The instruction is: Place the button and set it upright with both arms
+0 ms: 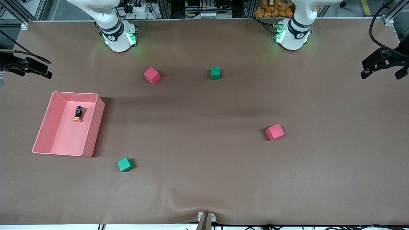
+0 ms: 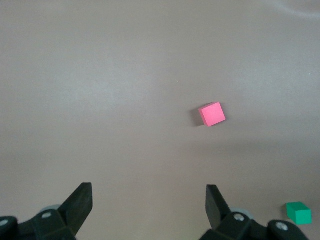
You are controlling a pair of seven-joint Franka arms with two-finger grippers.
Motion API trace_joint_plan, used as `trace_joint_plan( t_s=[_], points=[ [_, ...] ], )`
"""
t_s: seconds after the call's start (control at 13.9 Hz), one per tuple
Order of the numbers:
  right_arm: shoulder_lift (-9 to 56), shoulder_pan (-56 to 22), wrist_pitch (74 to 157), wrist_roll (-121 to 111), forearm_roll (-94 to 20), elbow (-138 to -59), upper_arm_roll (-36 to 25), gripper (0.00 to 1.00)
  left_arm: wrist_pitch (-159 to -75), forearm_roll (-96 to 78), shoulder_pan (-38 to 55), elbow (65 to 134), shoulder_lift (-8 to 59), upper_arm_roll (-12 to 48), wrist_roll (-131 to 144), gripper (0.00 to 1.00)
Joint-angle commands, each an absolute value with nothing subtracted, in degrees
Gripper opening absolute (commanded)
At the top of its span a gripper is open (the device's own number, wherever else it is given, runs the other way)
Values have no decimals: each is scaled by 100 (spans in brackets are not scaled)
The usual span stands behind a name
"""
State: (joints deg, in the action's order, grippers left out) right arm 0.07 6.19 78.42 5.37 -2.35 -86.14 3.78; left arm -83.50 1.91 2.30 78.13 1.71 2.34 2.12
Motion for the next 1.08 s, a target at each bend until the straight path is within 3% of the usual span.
trace_joint_plan(
  t_s=[0.0,0.29,0.58,1.01],
  points=[
    [-17,554,7778,598,-246,-8552,334,100,-8394,88,193,7805,141,246,272,100],
    [35,597,7831,598,-176,-8631,325,100,-8394,62,185,7805,149,255,255,100],
    [771,1088,7910,589,237,-8684,316,100,-8376,-61,150,7840,150,237,246,100],
    [914,1696,10227,-272,264,-10500,316,100,-8358,-97,70,7875,158,237,272,100]
  ],
)
